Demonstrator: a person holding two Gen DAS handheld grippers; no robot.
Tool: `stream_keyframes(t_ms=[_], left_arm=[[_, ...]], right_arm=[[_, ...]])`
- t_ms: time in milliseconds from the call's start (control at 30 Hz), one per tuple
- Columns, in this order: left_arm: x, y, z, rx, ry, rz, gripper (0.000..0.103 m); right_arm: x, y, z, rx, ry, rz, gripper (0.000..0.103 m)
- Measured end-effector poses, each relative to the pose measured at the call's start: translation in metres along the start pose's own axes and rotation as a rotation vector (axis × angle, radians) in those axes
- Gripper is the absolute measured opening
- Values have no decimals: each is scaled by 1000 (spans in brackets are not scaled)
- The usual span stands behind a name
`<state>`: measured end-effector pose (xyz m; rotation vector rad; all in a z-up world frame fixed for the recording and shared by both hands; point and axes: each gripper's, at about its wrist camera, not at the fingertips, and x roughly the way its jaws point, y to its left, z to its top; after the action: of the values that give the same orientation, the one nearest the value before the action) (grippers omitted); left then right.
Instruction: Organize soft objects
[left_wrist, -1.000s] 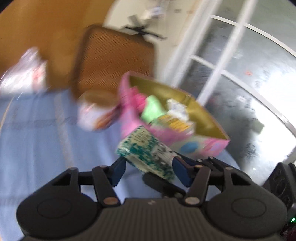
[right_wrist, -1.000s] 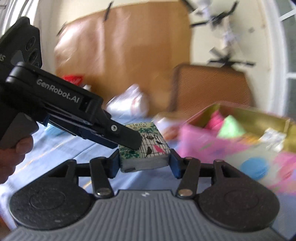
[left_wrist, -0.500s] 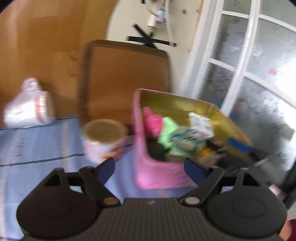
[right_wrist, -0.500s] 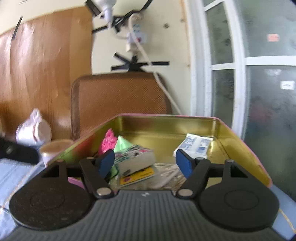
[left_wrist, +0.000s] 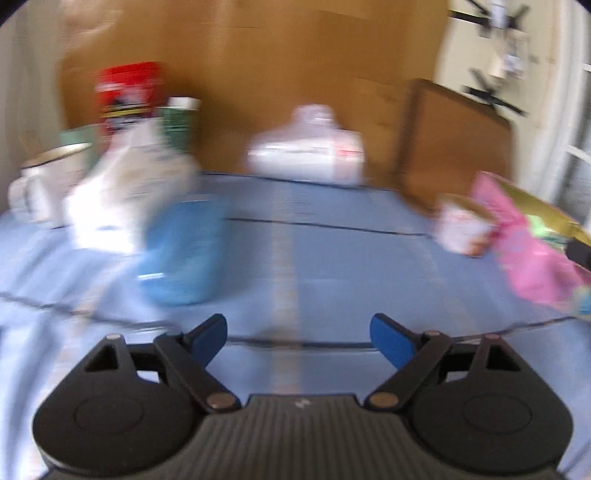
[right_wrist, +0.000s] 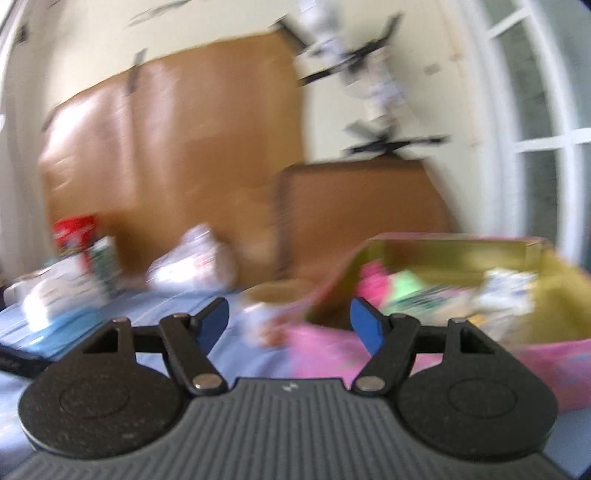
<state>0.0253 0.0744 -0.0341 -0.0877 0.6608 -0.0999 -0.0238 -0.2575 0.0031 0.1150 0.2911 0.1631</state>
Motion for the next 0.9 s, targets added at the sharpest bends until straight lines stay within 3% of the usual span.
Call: stream_keyframes(t_ms=[133,267,367,667,900], left_arm=[[-3,43,-4,-29,-16,202,88],[-1,85,-6,-132,-9,266,87],[-4,99,-7,-206,-34,207,94],[-13,105,-12,-254,-71,178,94],[-11,105,-12,-248,-85,171,94]], right_arm=[[30,45,-6,-26,148,150,75],[56,88,-11,-35,248,247,75],[77,118,-9,-50,286,284,75],[146,207,14,-65,362,348,77],[179,262,4,-111,472,371,82]])
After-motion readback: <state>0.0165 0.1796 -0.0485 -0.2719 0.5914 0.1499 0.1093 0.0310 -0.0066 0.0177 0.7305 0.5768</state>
